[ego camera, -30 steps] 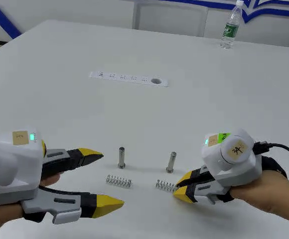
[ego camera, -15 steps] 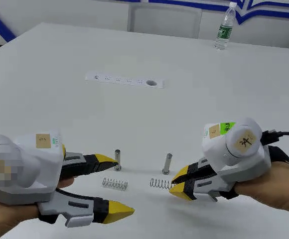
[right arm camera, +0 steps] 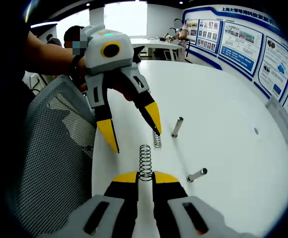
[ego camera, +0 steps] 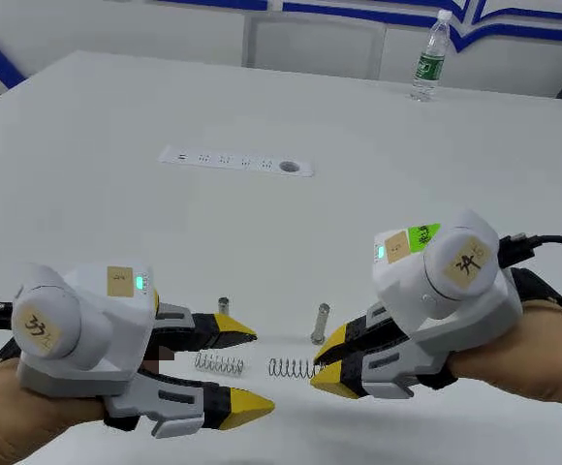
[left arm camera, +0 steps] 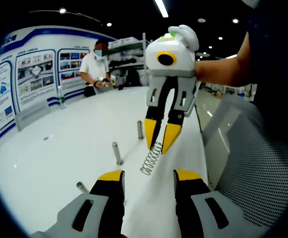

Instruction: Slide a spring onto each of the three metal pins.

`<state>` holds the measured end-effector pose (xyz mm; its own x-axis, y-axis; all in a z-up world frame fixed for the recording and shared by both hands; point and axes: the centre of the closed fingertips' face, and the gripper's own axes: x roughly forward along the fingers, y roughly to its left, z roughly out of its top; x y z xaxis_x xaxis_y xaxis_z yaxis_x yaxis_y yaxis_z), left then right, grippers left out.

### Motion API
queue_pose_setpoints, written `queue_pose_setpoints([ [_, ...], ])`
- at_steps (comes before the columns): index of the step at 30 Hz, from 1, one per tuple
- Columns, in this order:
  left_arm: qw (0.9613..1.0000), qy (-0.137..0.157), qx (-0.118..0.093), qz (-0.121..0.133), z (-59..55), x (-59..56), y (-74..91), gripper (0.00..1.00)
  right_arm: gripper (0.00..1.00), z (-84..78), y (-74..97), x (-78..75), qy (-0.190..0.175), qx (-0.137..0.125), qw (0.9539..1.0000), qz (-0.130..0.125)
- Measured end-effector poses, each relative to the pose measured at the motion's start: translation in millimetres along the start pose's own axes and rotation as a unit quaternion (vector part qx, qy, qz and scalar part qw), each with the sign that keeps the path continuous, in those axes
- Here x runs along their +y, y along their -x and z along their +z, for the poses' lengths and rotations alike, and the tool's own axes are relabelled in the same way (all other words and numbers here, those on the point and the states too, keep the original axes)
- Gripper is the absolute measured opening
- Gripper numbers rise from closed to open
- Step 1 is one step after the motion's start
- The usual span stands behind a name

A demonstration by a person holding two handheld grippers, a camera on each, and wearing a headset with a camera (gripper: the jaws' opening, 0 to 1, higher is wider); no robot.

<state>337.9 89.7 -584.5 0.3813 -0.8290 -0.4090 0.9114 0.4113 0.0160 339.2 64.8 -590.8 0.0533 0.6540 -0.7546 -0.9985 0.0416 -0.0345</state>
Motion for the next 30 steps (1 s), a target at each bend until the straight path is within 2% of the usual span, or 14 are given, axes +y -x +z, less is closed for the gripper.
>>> queue_pose_setpoints([
  [3, 1.0, -0.003, 0.0, -0.004, 0.5, -1.3, -2.4, 0.36, 0.11, 2.1, 0.3, 3.7, 0.005, 0.003, 1.0, 0.005],
  [9, 0.9995, -0.028, 0.008, -0.014, -1.1, -6.7, -8.0, 0.31, 0.11, 4.4, 0.2, 8.3, 0.01, 0.01, 0.9998, 0.013],
  [19, 0.9978, -0.061, 0.013, -0.022, -2.4, -11.7, -12.4, 0.15, 0.11, 6.1, 0.8, 12.7, 0.013, 0.018, 0.9995, 0.021],
  [23, 0.9976, -0.064, 0.013, -0.022, -1.9, -11.6, -12.5, 0.13, 0.11, 8.5, 2.0, 14.6, 0.014, 0.017, 0.9995, 0.021],
  [30, 0.9981, -0.059, 0.008, -0.018, 0.5, -9.5, -11.5, 0.12, 0.11, 20.2, 7.7, 13.1, 0.015, 0.0, 0.9998, 0.015],
])
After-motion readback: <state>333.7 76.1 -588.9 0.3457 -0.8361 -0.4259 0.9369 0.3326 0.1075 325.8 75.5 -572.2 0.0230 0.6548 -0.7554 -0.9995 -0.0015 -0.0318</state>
